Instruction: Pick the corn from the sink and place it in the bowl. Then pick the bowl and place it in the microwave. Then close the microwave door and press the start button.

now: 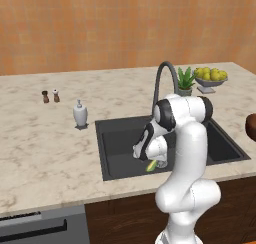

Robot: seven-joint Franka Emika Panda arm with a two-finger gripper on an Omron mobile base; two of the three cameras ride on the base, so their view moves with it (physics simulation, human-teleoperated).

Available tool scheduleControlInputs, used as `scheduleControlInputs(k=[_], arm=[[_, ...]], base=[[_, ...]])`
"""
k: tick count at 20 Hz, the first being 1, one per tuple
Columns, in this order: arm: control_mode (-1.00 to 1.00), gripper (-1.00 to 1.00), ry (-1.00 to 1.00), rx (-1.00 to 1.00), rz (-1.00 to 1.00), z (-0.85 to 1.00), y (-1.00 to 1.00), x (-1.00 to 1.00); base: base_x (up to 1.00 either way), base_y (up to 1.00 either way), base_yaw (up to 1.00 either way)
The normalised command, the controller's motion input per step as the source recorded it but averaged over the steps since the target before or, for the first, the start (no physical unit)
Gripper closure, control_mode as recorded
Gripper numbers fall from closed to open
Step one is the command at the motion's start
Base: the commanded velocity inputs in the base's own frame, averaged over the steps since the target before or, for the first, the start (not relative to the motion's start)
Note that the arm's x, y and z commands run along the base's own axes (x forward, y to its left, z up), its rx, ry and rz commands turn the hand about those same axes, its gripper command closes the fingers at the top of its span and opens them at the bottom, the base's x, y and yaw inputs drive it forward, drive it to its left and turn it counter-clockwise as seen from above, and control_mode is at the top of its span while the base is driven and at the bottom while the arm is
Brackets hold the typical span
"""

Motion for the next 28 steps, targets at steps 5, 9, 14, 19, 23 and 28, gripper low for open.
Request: scheduleControlInputs(k=[5, 9, 14, 19, 23, 28], arm=[[-1.00, -1.00, 0.00, 0.00, 0.00, -0.44, -0.03, 0.37], [-1.00, -1.00, -0.01, 0.00, 0.00, -0.28, -0.22, 0.00], [-1.00, -1.00, 0.00, 0.00, 0.00, -0.29, -0.23, 0.00], [-1.00, -1.00, 0.00, 0.02, 0.00, -0.22, -0.43, -0.04], [-1.00, -1.00, 0.00, 0.01, 0.00, -0.17, -0.51, -0.02], [-1.00, -1.00, 0.01, 0.00, 0.00, -0.25, -0.21, 0.02]], base=[[0.00, 0.00, 0.00], [0.00, 0.00, 0.00], [0.00, 0.00, 0.00], [0.00, 0.00, 0.00], [0.00, 0.00, 0.00], [0.00, 0.00, 0.00]])
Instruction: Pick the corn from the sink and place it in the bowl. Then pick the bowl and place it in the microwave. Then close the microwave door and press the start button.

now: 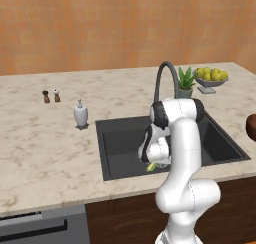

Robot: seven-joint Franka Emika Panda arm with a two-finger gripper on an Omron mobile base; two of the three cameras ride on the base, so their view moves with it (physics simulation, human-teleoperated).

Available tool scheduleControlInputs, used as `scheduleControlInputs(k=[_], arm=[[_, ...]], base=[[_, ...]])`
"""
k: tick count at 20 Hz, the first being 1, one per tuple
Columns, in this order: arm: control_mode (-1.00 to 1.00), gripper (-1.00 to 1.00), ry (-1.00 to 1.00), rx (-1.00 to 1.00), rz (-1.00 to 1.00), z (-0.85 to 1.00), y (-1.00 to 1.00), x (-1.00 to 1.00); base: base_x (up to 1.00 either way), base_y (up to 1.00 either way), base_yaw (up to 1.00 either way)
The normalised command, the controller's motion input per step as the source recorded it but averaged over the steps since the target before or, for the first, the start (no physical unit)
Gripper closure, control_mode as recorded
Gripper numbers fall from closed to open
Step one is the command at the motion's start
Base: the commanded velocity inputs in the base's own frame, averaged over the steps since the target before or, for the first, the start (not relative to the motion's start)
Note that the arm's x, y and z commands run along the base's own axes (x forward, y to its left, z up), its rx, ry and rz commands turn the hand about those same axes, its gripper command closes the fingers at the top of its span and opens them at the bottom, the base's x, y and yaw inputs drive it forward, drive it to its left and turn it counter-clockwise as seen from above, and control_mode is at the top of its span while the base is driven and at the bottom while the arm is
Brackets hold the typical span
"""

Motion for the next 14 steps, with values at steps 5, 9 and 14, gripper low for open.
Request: scheduleControlInputs(k=[5, 9, 14], arm=[[-1.00, -1.00, 0.00, 0.00, 0.00, -0.35, 0.00, 0.09], [-1.00, 1.00, 0.00, 0.00, 0.00, -0.27, 0.02, -0.01], [-1.00, 1.00, 0.00, 0.00, 0.00, 0.11, 0.14, -0.01]], base=[[0.00, 0.00, 0.00], [0.00, 0.00, 0.00], [0.00, 0.00, 0.00]])
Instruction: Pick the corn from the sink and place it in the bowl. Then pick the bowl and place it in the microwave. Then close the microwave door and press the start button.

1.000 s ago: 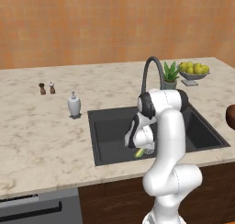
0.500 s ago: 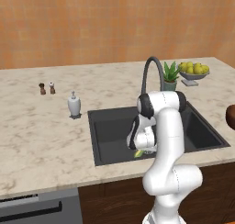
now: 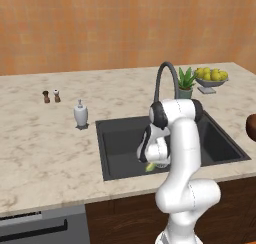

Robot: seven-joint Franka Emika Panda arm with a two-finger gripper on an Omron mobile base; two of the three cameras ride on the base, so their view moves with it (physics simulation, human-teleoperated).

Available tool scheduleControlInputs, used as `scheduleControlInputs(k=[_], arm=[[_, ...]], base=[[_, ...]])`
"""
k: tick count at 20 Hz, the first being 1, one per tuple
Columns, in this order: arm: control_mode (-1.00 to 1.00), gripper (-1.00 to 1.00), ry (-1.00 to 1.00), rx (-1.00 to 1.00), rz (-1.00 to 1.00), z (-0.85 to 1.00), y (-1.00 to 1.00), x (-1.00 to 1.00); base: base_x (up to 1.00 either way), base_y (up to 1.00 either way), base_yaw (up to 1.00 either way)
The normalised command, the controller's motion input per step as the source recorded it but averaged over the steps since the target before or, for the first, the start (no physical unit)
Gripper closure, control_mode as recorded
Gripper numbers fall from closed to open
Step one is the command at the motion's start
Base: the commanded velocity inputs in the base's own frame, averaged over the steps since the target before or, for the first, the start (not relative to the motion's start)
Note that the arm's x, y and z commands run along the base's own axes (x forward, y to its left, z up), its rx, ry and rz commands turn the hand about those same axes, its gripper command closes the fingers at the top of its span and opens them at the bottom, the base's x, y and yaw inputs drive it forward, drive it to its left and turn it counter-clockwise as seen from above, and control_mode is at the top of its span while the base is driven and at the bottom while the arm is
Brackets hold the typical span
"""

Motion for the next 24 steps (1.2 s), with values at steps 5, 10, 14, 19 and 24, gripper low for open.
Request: scheduleControlInputs(k=[5, 10, 14, 19, 24], arm=[[-1.00, 1.00, 0.00, 0.00, -0.04, 0.85, 0.36, 0.00], [-1.00, 1.00, 0.00, 0.00, -0.02, 1.00, 0.48, 0.00], [-1.00, 1.00, 0.00, 0.00, -0.03, 1.00, 0.25, -0.12], [-1.00, 1.00, 0.00, 0.00, -0.06, 1.00, -0.01, -0.57], [-1.00, 1.00, 0.00, -0.03, -0.05, 0.78, -0.05, -0.90]], base=[[0.00, 0.00, 0.00], [0.00, 0.00, 0.00], [0.00, 0.00, 0.00], [0.00, 0.00, 0.00], [0.00, 0.00, 0.00]])
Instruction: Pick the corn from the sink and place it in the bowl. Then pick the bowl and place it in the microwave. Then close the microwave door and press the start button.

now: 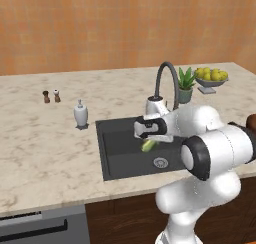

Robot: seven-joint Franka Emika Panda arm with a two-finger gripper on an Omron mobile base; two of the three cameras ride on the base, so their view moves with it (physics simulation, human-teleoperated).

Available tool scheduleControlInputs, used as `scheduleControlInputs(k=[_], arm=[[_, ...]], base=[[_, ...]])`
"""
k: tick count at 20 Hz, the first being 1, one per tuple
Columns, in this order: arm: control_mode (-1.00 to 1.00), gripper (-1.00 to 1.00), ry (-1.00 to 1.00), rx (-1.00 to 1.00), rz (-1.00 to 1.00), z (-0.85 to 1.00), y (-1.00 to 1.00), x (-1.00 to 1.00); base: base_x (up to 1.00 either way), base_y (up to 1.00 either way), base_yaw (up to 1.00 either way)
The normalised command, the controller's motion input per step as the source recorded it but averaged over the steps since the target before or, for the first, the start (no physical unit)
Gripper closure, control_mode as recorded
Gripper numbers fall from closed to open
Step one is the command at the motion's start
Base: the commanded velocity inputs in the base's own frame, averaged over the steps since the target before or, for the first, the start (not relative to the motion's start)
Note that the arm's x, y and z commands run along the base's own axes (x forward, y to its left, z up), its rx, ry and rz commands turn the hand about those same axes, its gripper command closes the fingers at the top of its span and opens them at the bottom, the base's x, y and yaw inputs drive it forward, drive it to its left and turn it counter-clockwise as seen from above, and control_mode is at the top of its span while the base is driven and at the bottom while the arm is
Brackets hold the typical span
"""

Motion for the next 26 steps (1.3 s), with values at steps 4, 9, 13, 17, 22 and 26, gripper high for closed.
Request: scheduleControlInputs(k=[4, 9, 13, 17, 22, 26], arm=[[-1.00, 1.00, 0.00, -0.02, -0.06, 0.61, -0.29, -0.99], [-1.00, 1.00, 0.00, 0.00, -0.07, 0.34, -0.71, -0.87], [-1.00, 1.00, 0.00, 0.00, -0.05, 0.30, -0.99, -0.40], [-1.00, 1.00, 0.00, 0.00, -0.08, 0.35, -1.00, -0.10], [-1.00, 1.00, 0.00, 0.03, -0.11, 0.43, -1.00, 0.00], [-1.00, 1.00, 0.00, 0.02, -0.13, 0.46, -1.00, 0.00]], base=[[0.00, 0.00, 0.00], [0.00, 0.00, 0.00], [0.00, 0.00, 0.00], [0.00, 0.00, 0.00], [0.00, 0.00, 0.00], [0.00, 0.00, 0.00]])
